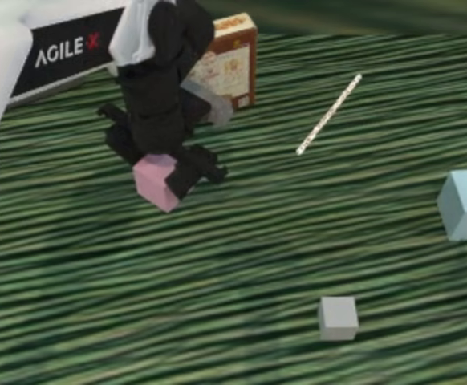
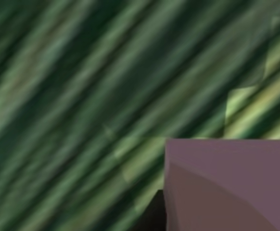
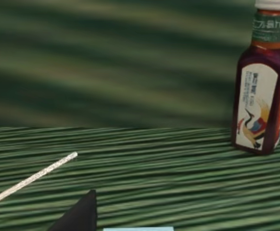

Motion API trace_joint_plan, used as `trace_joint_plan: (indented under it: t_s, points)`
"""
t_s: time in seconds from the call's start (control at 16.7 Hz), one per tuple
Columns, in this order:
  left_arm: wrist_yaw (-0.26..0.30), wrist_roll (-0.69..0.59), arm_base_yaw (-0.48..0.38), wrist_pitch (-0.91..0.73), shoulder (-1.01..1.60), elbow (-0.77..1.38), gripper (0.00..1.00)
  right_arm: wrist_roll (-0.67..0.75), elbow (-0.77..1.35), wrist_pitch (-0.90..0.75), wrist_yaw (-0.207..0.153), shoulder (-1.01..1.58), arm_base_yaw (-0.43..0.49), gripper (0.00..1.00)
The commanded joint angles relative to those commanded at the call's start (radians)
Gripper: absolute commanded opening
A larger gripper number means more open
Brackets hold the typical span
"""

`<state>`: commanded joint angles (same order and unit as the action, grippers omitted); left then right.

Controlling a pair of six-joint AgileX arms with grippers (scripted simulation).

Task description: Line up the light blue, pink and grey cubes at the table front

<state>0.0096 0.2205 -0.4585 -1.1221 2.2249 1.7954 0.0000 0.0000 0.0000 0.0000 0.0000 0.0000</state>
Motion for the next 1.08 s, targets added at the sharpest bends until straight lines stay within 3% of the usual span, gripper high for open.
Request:
trace_joint_plan:
  t_s: [0.36,0.54,0.78,1.08]
  points:
    - [-0.002,-0.001,-0.003,-0.029,-0.01,0.019,0.0,0.0,0.0,0.0,0.0,0.0,0.0,1.0]
    - [-0.002,-0.065,-0.036,-0.029,-0.019,0.015,0.0,0.0,0.0,0.0,0.0,0.0,0.0,1.0]
    - [-0.006,-0.29,-0.136,-0.031,-0.048,-0.017,0.0,0.0,0.0,0.0,0.0,0.0,0.0,1.0]
    - [-0.014,-0.72,-0.297,-0.033,-0.106,-0.09,0.0,0.0,0.0,0.0,0.0,0.0,0.0,1.0]
